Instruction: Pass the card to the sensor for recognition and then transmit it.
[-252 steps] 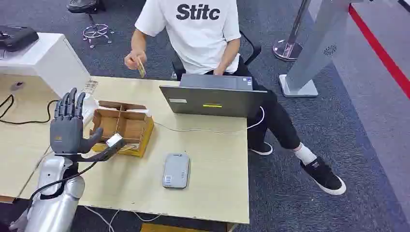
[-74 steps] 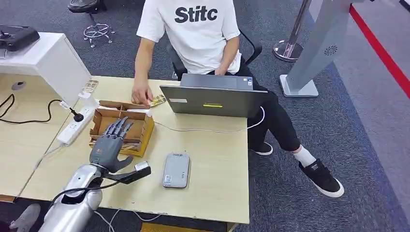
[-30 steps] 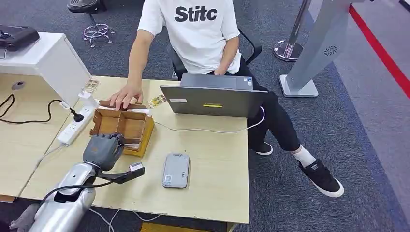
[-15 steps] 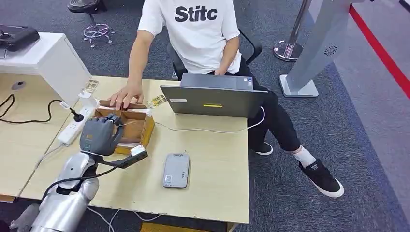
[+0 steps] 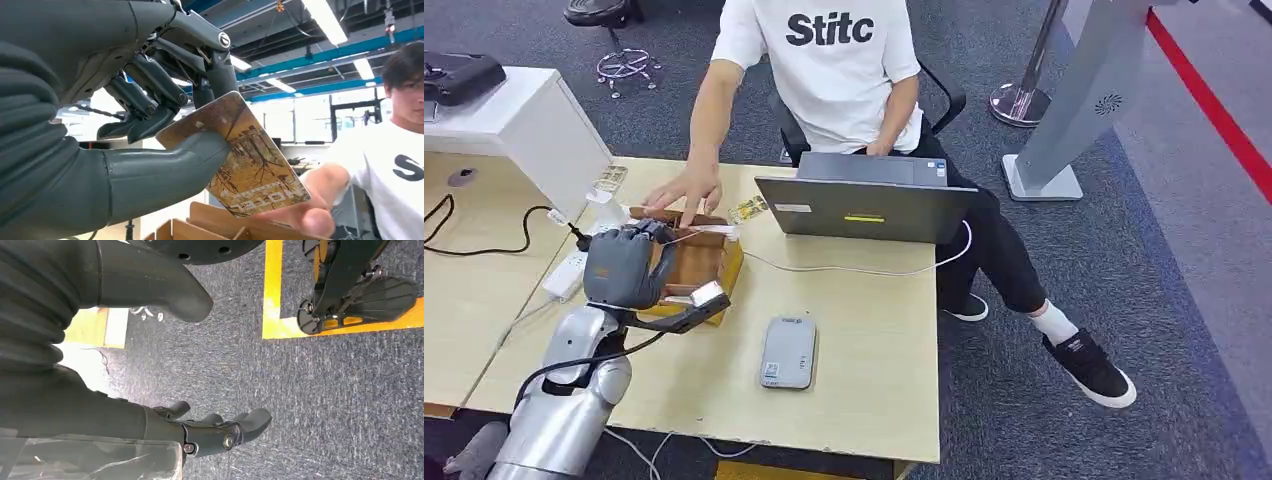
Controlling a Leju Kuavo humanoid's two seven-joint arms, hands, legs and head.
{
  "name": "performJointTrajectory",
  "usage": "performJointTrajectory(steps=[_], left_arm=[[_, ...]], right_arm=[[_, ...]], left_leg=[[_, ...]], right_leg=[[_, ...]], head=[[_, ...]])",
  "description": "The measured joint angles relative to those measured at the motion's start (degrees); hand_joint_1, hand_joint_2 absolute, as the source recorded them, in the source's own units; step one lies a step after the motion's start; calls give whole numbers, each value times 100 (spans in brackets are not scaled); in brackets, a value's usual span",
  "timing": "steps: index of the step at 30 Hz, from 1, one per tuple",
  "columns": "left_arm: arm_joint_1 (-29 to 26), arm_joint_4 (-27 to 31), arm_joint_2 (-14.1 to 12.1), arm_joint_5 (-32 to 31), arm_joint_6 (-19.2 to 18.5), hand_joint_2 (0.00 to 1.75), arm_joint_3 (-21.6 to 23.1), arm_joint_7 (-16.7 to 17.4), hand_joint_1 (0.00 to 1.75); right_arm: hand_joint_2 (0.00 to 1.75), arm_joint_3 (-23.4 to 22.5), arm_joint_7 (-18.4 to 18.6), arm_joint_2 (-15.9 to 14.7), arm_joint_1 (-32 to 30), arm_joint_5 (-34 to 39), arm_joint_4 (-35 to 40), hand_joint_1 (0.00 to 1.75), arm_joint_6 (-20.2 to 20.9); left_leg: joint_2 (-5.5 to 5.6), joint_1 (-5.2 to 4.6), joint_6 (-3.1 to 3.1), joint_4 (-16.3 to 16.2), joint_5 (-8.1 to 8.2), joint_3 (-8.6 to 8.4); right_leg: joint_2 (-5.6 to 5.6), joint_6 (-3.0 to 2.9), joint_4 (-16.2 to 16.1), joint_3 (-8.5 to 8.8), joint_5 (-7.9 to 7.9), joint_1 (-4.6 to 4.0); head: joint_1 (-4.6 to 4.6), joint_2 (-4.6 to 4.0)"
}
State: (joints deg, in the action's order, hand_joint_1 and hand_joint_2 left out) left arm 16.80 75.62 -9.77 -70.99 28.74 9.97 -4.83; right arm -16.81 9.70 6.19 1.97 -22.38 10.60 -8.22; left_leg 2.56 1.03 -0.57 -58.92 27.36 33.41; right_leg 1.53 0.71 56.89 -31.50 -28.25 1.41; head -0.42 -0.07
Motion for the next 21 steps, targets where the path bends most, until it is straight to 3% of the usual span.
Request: performJointTrajectory(steps=[7,8,9,10,21], left_arm=[[0,0,7,2,0,175,-9,0,175],[1,2,7,4,0,175,-11,0,162],[1,2,7,4,2,175,-13,0,54],[0,2,7,4,0,175,-17,2,0],[-1,2,7,24,18,175,-48,0,0]], right_arm=[[175,0,0,0,-1,0,0,0,2],[175,0,0,0,-1,0,0,0,2],[175,0,0,2,-1,0,0,0,2],[175,0,0,2,-1,0,0,0,2],[175,-2,0,2,-1,0,0,0,2]], left_leg=[[0,0,0,0,0,0],[0,0,0,0,0,0],[0,0,0,0,0,0],[0,0,0,0,0,0],[0,0,0,0,0,0]], right_leg=[[0,0,0,0,0,0],[0,0,0,0,0,0],[0,0,0,0,0,0],[0,0,0,0,0,0],[0,0,0,1,0,0]], head=[[-2,0],[0,0],[-2,0],[0,0],[0,0]])
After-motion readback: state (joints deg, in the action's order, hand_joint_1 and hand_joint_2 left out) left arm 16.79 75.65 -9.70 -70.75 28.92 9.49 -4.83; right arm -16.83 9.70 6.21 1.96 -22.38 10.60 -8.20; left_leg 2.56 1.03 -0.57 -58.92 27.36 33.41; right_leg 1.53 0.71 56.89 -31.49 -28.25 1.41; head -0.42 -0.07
